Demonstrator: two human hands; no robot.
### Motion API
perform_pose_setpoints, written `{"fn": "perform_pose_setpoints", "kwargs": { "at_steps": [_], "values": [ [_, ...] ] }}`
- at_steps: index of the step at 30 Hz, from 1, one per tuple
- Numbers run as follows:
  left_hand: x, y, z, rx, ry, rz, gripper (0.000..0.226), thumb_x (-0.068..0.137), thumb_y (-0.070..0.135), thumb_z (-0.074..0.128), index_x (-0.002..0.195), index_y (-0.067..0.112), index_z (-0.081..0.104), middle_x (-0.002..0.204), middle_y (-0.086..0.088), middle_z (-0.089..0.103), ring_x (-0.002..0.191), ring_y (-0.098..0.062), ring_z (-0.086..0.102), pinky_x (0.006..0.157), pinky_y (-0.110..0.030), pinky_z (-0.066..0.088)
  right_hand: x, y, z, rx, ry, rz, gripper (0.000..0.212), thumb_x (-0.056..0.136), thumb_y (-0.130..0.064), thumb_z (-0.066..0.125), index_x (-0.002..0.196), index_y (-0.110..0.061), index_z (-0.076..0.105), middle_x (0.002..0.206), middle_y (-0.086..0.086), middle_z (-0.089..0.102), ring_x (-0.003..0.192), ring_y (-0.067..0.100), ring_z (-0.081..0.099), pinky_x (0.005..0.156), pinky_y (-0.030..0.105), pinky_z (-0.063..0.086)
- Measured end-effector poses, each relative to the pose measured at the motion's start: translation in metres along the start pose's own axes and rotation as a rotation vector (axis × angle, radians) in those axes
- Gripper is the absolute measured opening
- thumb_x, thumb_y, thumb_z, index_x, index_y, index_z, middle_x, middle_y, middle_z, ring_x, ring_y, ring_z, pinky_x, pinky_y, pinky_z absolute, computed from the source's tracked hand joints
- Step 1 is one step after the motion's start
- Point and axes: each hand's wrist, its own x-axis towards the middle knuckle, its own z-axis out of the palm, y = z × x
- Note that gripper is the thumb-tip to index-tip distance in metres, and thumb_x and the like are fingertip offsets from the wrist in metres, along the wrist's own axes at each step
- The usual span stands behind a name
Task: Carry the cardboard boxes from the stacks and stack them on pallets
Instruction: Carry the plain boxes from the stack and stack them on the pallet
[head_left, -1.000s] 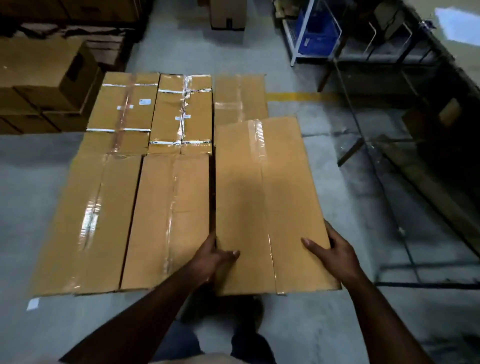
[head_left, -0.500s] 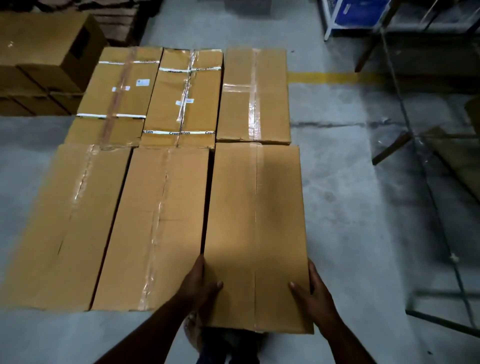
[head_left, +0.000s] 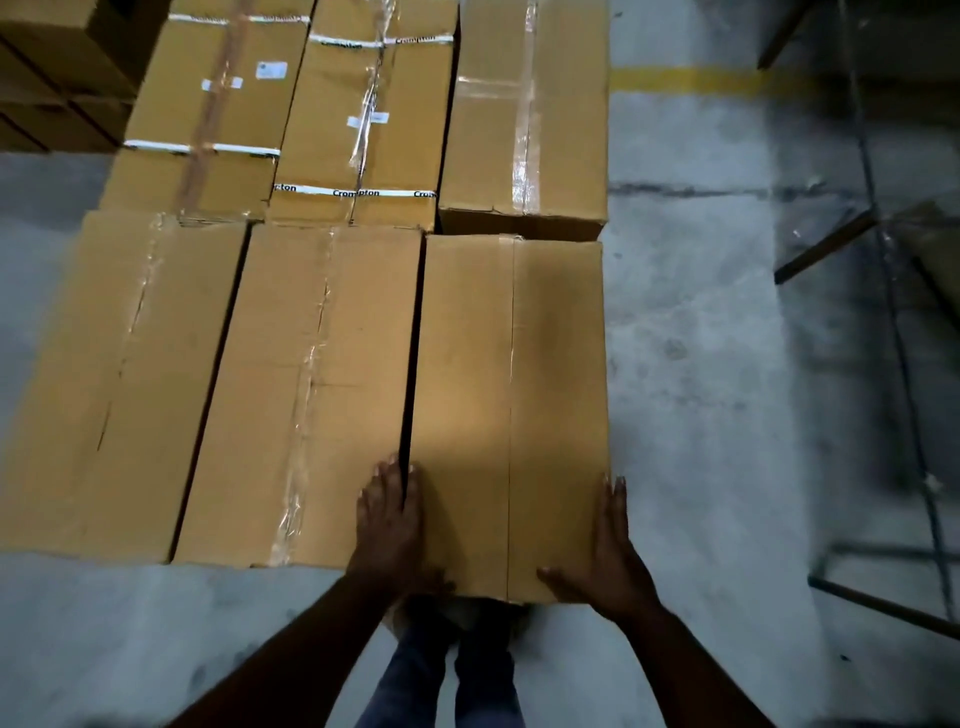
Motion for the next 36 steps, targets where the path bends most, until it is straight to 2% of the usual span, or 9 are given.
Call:
{"fn": "perform_pose_setpoints", "kwargs": {
  "at_steps": [2, 5, 10, 17, 19, 23, 26, 29, 36],
  "values": [
    [-0.010, -0.009, 0.007, 0.084, -0.090, -0.019, 0.166, 0.060, 0.078, 0.079, 0.146, 0.012, -0.046, 0.149, -0.015, -0.056, 0.140, -0.042, -0.044, 0.119, -0.055, -0.013, -0.012, 0.000, 0.004, -0.134, -0.017, -0.052, 0.159, 0.056, -0.087, 0.078, 0.156, -0.032, -0.033, 0.158, -0.009, -0.050, 0.155, 0.033, 0.027, 0.108, 0.049, 0.050],
    [-0.017, -0.018, 0.018, 0.112, -0.087, -0.023, 0.153, 0.077, 0.047, 0.083, 0.139, 0.015, -0.054, 0.145, -0.013, -0.061, 0.143, -0.046, -0.039, 0.125, -0.063, 0.006, -0.017, 0.000, 0.005, -0.201, -0.019, -0.096, 0.154, 0.060, -0.081, 0.080, 0.159, -0.032, -0.026, 0.156, -0.003, -0.052, 0.152, 0.035, 0.032, 0.103, 0.046, 0.054],
    [-0.014, -0.018, 0.014, 0.069, -0.057, 0.014, 0.124, 0.093, 0.023, 0.071, 0.143, 0.007, -0.042, 0.153, -0.016, -0.048, 0.145, -0.045, -0.033, 0.123, -0.063, 0.020, -0.009, -0.003, -0.002, -0.359, -0.074, -0.209, 0.150, 0.063, -0.078, 0.080, 0.159, -0.032, -0.027, 0.157, -0.001, -0.051, 0.159, 0.036, 0.000, 0.113, 0.053, 0.045],
    [-0.011, -0.021, 0.017, 0.045, 0.005, 0.013, 0.119, 0.091, 0.003, 0.071, 0.146, 0.007, -0.034, 0.157, -0.015, -0.040, 0.151, -0.044, -0.023, 0.125, -0.058, 0.021, 0.002, -0.013, 0.009, -0.505, -0.006, -0.177, 0.143, 0.071, -0.064, 0.082, 0.162, -0.028, -0.022, 0.164, 0.003, -0.042, 0.157, 0.045, -0.001, 0.105, 0.057, 0.049],
    [-0.008, -0.018, 0.021, 0.060, 0.004, -0.008, 0.120, 0.090, 0.003, 0.072, 0.147, 0.006, -0.033, 0.156, -0.015, -0.041, 0.151, -0.045, -0.024, 0.124, -0.058, 0.019, -0.002, -0.014, 0.019, -0.570, 0.061, -0.152, 0.137, 0.074, -0.059, 0.082, 0.164, -0.025, -0.015, 0.165, 0.006, -0.038, 0.157, 0.048, -0.006, 0.111, 0.060, 0.043],
    [-0.010, -0.018, 0.021, 0.058, -0.005, -0.018, 0.118, 0.089, 0.008, 0.074, 0.158, 0.004, -0.022, 0.163, -0.019, -0.034, 0.152, -0.047, -0.020, 0.125, -0.058, 0.016, -0.012, -0.031, 0.028, -0.592, 0.010, -0.058, 0.122, 0.081, -0.056, 0.075, 0.165, -0.020, -0.007, 0.170, 0.013, -0.026, 0.156, 0.042, -0.020, 0.124, 0.062, 0.009],
    [-0.022, -0.021, 0.005, -0.081, -0.066, -0.018, 0.109, 0.089, 0.013, 0.072, 0.161, -0.001, -0.010, 0.168, -0.025, -0.017, 0.156, -0.045, -0.008, 0.128, -0.046, 0.008, -0.028, -0.070, 0.028, -0.314, 0.030, -0.137, 0.083, 0.091, -0.050, 0.069, 0.158, -0.016, 0.035, 0.169, 0.012, 0.021, 0.156, 0.036, 0.018, 0.122, 0.049, 0.026],
    [-0.043, -0.018, -0.025, -0.391, 0.071, -0.015, 0.086, 0.087, 0.016, 0.067, 0.158, -0.004, 0.023, 0.163, -0.026, 0.026, 0.151, -0.041, 0.027, 0.122, -0.033, 0.021, -0.047, -0.122, 0.024, 0.041, 0.160, -0.172, 0.044, 0.097, -0.028, 0.068, 0.139, -0.018, 0.060, 0.144, 0.003, 0.053, 0.130, 0.023, 0.055, 0.098, 0.029, 0.045],
    [-0.108, -0.046, -0.065, -0.724, 0.353, -0.102, 0.050, 0.088, 0.002, 0.066, 0.137, 0.011, 0.061, 0.134, -0.007, 0.065, 0.119, -0.023, 0.062, 0.098, -0.023, 0.044, -0.076, -0.213, 0.027, 0.192, 0.159, -0.216, 0.023, 0.100, -0.023, 0.066, 0.122, -0.025, 0.070, 0.117, -0.010, 0.071, 0.103, 0.007, 0.067, 0.090, 0.033, 0.058]
  ]
}}
